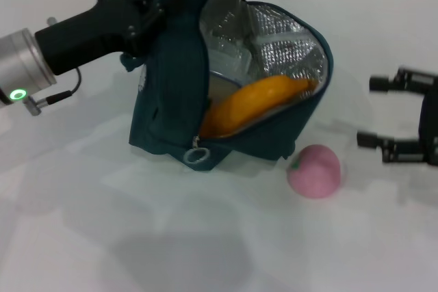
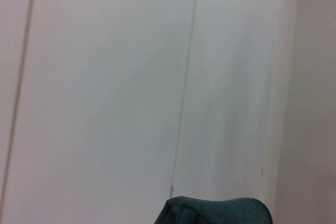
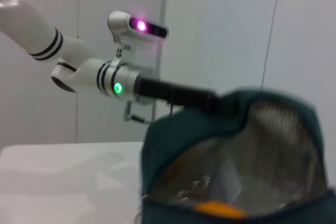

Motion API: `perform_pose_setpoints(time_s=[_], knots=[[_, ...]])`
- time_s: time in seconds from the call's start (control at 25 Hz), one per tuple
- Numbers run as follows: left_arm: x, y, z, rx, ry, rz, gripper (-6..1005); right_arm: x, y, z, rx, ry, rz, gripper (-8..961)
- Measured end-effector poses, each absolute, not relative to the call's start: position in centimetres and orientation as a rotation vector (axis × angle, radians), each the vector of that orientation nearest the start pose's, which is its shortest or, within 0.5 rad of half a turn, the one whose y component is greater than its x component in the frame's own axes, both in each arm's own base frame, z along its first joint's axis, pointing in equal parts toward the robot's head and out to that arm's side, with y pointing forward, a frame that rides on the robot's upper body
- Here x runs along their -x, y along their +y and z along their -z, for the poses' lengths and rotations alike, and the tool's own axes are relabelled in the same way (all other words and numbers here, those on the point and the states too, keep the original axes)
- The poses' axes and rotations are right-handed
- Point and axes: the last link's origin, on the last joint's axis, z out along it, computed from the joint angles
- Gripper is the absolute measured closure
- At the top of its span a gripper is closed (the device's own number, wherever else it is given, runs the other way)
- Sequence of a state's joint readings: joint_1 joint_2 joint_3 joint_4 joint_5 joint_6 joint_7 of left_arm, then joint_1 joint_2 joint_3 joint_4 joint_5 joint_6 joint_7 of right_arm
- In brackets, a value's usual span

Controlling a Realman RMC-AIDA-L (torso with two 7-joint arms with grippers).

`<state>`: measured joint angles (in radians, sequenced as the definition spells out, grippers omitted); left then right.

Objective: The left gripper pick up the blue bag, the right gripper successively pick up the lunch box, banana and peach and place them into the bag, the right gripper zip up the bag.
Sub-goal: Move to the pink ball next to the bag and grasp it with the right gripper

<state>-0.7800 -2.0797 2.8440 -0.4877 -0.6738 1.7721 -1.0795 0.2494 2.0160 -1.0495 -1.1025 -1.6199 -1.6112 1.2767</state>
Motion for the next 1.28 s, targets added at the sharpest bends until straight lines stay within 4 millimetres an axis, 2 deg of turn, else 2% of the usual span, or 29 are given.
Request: perform_pose_setpoints(time_s=[0.2, 0.36, 0.52, 0.72, 0.92, 1.28], knots=[[23.7, 35.3, -2.7, 2.390, -0.433, 1.151, 965, -27.6, 27.9, -2.8, 2.686, 0.189, -0.767, 137], [23.3, 35.3, -2.3, 2.395, -0.409, 1.171, 964, -28.9, 27.4, -1.2, 2.643, 0.223, -0.804, 138], [23.3, 35.2, -2.3, 2.393, -0.407, 1.174, 964, -29.3, 27.4, 0.4, 2.636, 0.210, -0.801, 138], [23.3, 35.2, -2.2, 2.397, -0.405, 1.170, 965, -29.9, 28.2, 1.6, 2.625, 0.277, -0.750, 160], [23.3, 35.2, -2.2, 2.398, -0.385, 1.163, 964, -29.9, 29.1, 2.6, 2.632, 0.294, -0.699, 187], [23.3, 35.1, -2.1, 2.387, -0.349, 1.157, 964, -29.5, 28.9, 3.9, 2.708, 0.304, -0.682, 236]])
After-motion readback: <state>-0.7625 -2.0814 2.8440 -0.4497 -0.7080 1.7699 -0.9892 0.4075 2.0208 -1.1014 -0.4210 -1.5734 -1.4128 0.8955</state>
